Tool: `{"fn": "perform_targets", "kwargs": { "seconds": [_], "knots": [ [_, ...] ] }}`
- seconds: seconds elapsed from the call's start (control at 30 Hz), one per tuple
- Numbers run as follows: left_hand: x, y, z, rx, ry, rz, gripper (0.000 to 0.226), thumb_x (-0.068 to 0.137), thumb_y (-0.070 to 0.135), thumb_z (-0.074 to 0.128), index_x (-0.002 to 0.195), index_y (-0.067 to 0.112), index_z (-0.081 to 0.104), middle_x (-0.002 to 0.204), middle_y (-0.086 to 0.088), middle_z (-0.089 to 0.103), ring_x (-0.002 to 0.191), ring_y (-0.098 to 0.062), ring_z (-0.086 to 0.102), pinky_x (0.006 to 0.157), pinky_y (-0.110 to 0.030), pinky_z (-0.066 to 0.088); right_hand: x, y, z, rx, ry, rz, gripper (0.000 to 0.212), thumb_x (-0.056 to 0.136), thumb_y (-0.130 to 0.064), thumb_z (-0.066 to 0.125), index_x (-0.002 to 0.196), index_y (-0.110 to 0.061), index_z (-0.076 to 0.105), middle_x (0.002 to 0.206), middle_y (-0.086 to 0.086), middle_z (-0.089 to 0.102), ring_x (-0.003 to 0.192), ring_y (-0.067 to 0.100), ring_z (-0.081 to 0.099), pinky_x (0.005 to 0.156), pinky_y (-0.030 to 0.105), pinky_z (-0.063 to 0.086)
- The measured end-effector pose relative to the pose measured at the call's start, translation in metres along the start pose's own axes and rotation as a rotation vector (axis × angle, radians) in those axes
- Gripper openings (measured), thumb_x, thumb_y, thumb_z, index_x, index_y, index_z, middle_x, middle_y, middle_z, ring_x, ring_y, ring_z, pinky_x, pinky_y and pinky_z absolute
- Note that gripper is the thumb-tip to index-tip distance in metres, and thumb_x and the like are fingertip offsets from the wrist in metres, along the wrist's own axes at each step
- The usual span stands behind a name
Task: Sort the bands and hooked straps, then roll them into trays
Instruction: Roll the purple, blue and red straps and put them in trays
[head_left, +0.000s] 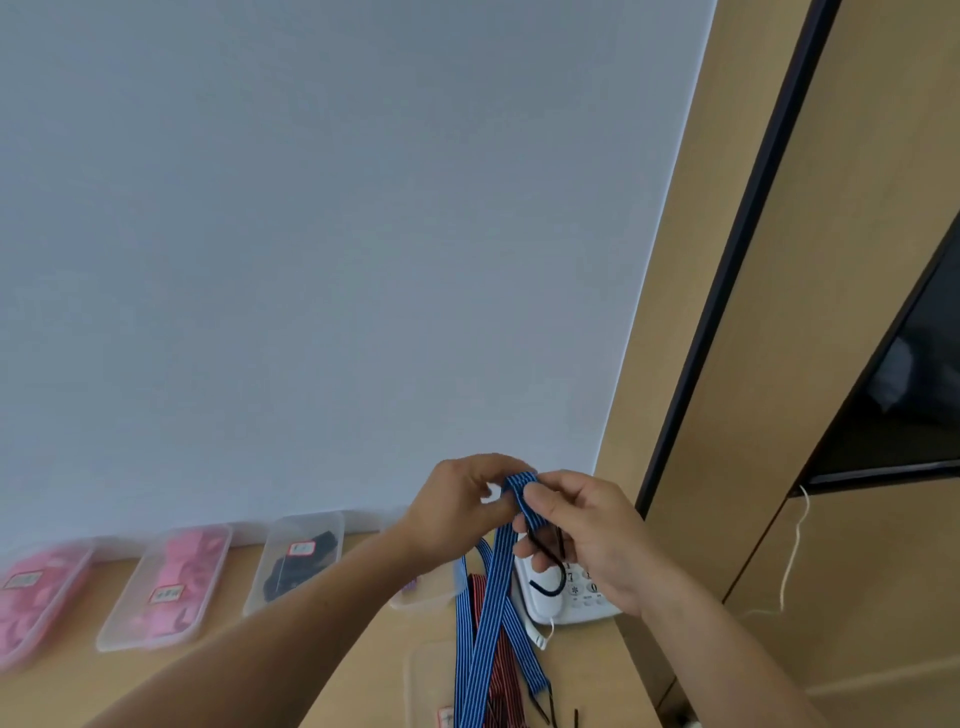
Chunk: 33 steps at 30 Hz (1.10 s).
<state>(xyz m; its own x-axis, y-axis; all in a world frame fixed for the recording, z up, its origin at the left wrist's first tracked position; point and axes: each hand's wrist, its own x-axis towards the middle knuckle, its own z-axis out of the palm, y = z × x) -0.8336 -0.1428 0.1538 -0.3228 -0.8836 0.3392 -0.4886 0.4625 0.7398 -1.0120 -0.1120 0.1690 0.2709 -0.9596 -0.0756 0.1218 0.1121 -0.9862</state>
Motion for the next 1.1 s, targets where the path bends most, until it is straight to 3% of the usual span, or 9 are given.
{"fn": "perform_targets", "kwargs": {
  "seconds": [0.2,0.37,0.43,0.57,0.67,0.73,0.8,0.9,1.1],
  "knots": [
    [0.009,-0.003,-0.013,-0.160,0.098,-0.220,0.019,0.091,0.005,0.064,0.106,0.016,0.066,0.084,-0.013,0.075,0.076,-0.028,0.066,0.082,-0.046,0.052,-0.007,0.000,0.002,-0.174,-0.026,-0.020,0.014,0.090,-0.008,0.068,0.103,-0.003,0.068,0.082,0.008,0.075,0.071,0.014,0.067,0.059,0.021,0.050],
    [0.001,0.000,-0.005,-0.200,-0.055,-0.229,0.019,0.092,0.011,0.064,0.105,0.024,0.060,0.069,-0.006,0.071,0.058,-0.014,0.057,0.062,-0.034,0.050,-0.005,-0.002,0.006,-0.186,0.091,-0.079,0.014,0.084,-0.002,0.072,0.095,-0.011,0.072,0.067,-0.005,0.068,0.057,0.003,0.055,0.054,0.019,0.043],
    [-0.002,0.002,-0.002,-0.339,-0.107,-0.255,0.021,0.090,-0.001,0.059,0.105,0.012,0.065,0.072,-0.001,0.073,0.065,-0.014,0.065,0.064,-0.029,0.053,-0.003,-0.004,0.005,-0.172,0.136,-0.103,0.012,0.084,-0.002,0.073,0.092,-0.011,0.072,0.066,-0.002,0.068,0.053,0.003,0.053,0.052,0.019,0.042],
    [-0.005,0.005,-0.008,-0.672,-0.184,-0.371,0.022,0.084,-0.004,0.050,0.096,-0.003,0.068,0.093,-0.019,0.074,0.086,-0.027,0.071,0.069,-0.028,0.056,0.000,-0.006,-0.001,-0.272,0.220,-0.142,0.010,0.082,-0.007,0.076,0.087,-0.015,0.073,0.066,-0.004,0.071,0.051,0.000,0.057,0.052,0.014,0.044],
    [-0.007,0.005,-0.009,-0.838,-0.267,-0.414,0.044,0.079,0.011,0.047,0.120,-0.001,0.058,0.103,-0.023,0.073,0.094,-0.036,0.071,0.076,-0.037,0.058,0.002,-0.005,-0.003,-0.302,0.249,-0.159,0.008,0.082,-0.009,0.077,0.086,-0.016,0.074,0.067,-0.003,0.072,0.051,-0.001,0.057,0.051,0.012,0.043],
    [-0.010,0.004,-0.008,-0.841,-0.264,-0.427,0.054,0.080,0.020,0.052,0.134,0.017,0.046,0.105,-0.019,0.073,0.097,-0.038,0.071,0.078,-0.040,0.058,0.004,-0.003,0.000,-0.313,0.254,-0.167,0.008,0.083,-0.010,0.076,0.087,-0.017,0.073,0.067,-0.004,0.073,0.053,-0.001,0.059,0.052,0.013,0.044],
    [-0.011,0.006,-0.007,-0.803,-0.243,-0.385,0.051,0.082,0.028,0.056,0.132,0.027,0.050,0.106,-0.016,0.073,0.097,-0.038,0.071,0.082,-0.044,0.058,0.005,-0.001,0.002,-0.312,0.265,-0.173,0.009,0.083,-0.011,0.076,0.086,-0.019,0.073,0.067,-0.006,0.072,0.051,-0.002,0.058,0.052,0.013,0.045],
    [-0.012,0.009,-0.008,-0.737,-0.221,-0.337,0.035,0.088,0.030,0.056,0.115,0.010,0.067,0.104,-0.017,0.072,0.095,-0.034,0.071,0.084,-0.044,0.058,0.007,0.001,0.003,-0.322,0.282,-0.160,0.008,0.082,-0.013,0.077,0.085,-0.020,0.074,0.067,-0.008,0.072,0.054,-0.001,0.060,0.054,0.013,0.045],
    [-0.014,0.012,-0.012,-0.653,-0.189,-0.324,0.019,0.093,0.015,0.065,0.104,0.001,0.070,0.099,-0.014,0.075,0.096,-0.027,0.072,0.081,-0.035,0.059,0.009,0.004,0.002,-0.370,0.317,-0.180,0.008,0.079,-0.017,0.080,0.078,-0.023,0.075,0.068,-0.007,0.073,0.057,0.000,0.063,0.055,0.013,0.047]
  ]
}}
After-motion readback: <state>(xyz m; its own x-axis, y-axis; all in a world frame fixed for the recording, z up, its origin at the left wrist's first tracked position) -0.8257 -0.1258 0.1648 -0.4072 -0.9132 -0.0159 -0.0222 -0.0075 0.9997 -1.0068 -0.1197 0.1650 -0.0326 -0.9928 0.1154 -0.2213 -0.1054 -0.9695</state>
